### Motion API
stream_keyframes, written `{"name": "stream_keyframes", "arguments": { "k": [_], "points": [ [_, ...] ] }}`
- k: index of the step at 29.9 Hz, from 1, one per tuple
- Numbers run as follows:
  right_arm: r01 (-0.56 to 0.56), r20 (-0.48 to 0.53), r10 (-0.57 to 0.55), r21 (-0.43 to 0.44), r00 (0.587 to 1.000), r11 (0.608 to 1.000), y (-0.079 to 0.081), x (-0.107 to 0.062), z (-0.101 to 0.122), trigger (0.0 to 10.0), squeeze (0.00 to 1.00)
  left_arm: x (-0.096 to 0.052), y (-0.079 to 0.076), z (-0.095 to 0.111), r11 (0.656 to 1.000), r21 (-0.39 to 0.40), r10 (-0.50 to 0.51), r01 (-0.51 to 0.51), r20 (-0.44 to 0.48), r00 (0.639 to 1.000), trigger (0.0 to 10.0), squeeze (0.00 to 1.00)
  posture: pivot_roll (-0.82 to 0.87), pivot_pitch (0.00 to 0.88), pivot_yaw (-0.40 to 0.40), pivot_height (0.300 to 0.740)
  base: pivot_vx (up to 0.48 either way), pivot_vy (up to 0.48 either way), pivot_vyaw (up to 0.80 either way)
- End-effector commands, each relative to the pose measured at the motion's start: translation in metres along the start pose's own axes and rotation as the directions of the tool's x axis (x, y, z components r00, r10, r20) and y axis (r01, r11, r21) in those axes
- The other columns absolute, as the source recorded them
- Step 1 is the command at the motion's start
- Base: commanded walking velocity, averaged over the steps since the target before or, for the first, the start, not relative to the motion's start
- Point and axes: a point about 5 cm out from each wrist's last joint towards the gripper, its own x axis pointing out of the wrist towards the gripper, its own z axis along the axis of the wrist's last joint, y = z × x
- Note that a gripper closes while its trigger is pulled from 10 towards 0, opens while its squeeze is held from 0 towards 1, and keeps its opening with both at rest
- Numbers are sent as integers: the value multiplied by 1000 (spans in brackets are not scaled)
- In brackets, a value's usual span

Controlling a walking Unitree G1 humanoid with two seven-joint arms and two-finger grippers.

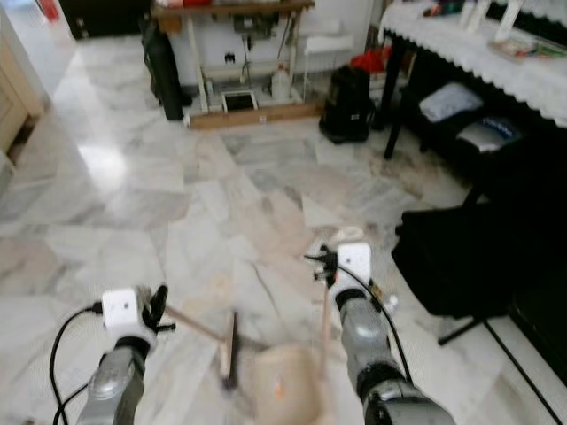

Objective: Sweep floor

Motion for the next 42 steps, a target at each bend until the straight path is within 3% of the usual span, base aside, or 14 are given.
{"name": "stream_keyframes", "arguments": {
  "k": [1,42],
  "points": [
    [30,31,-31,24,999,999,-7,1,6,10000,0,-1,-2,-4,1000,5,-2,2,-24,1000,10000,0,-14,0,19,740,285,0,0],
    [44,43,-46,38,998,998,-7,2,8,10000,0,4,1,1,1000,-3,20,-20,-1,1000,10000,0,-17,0,26,740,6,0,0]
  ]
}}
